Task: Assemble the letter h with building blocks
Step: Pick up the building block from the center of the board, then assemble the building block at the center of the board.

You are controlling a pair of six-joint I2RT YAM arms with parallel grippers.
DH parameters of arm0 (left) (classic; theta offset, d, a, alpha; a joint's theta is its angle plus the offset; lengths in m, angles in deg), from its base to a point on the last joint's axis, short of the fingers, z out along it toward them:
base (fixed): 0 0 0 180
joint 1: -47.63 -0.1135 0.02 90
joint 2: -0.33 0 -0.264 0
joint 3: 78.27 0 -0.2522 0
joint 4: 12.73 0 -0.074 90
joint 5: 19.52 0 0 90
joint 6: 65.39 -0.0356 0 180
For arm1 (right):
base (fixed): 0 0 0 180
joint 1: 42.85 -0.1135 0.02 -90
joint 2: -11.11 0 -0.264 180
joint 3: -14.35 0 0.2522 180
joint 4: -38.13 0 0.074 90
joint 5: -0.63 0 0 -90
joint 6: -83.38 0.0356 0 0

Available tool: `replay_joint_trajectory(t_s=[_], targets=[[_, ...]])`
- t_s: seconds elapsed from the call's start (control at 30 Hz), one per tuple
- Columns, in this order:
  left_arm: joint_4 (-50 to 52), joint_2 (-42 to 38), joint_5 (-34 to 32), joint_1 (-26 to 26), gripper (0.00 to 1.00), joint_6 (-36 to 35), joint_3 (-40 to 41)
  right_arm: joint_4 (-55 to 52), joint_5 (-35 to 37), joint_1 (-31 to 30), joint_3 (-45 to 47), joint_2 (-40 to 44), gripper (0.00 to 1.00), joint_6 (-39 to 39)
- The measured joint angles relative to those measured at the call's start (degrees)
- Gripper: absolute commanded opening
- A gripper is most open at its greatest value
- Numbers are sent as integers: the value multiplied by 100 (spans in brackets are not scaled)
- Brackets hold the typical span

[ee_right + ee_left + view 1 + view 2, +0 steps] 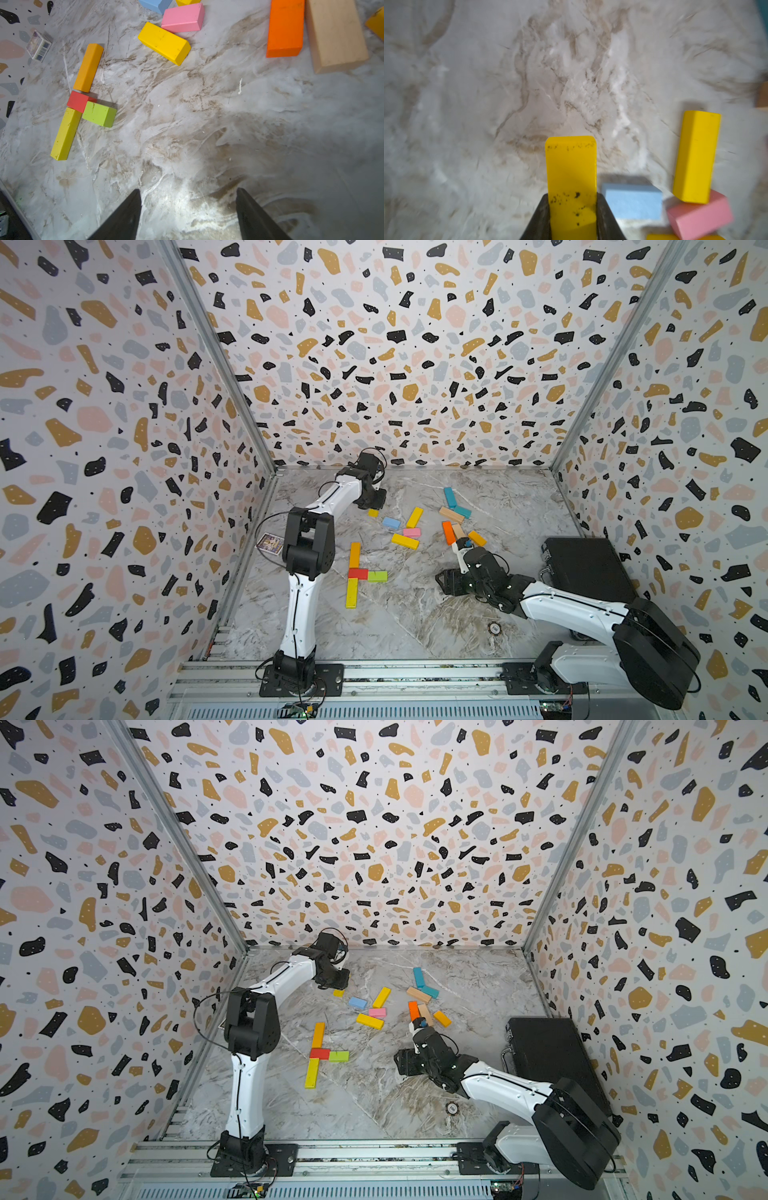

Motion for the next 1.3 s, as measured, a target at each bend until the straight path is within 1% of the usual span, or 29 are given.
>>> replay_joint_trajectory(t_s=[0.1,0.17,0.2,0.27,0.3,0.37,0.47,0.57,0.63,0.73,0.8,0.87,0.97,1.03,1.3], targets=[[-358,-1241,-92,94,5,415,1025,-4,63,11,35,9,74,0],[-708,-2236,-205,295,5,737,1928,-4,85,22,44,11,74,11],[-835,-2612,-254,404,5,859,2302,-9,94,24,46,11,74,17],[-1113,-3442,-352,817,5,1207,3213,-9,103,28,46,11,74,26],[-1217,-3738,-409,1021,5,1360,3602,-11,109,33,46,13,74,39],[-1303,-4238,-531,1530,4,1722,4378,-28,125,37,46,28,74,44],[-1281,-4719,-737,2291,4,2271,5302,-76,157,46,46,107,74,59],[-1187,-5243,-986,2872,3,2959,5971,-138,225,74,48,184,74,63],[-1167,-5536,-1147,3174,2,3386,6212,-175,251,109,48,199,74,76],[-1266,-5755,-1285,3486,2,3976,6454,-240,249,184,48,199,74,105],[-1412,-5722,-1285,3532,2,4258,6634,-251,243,256,55,199,74,125],[-1469,-5512,-1281,3532,0,4459,6771,-249,221,343,79,199,74,149],[-1493,-5066,-1244,3508,0,4548,6789,-256,203,444,138,208,74,181],[-1493,-4911,-1169,3432,0,4551,6791,-262,192,501,175,234,74,210],[-1513,-4903,-885,3042,0,4393,6857,-260,94,605,195,321,74,260]])
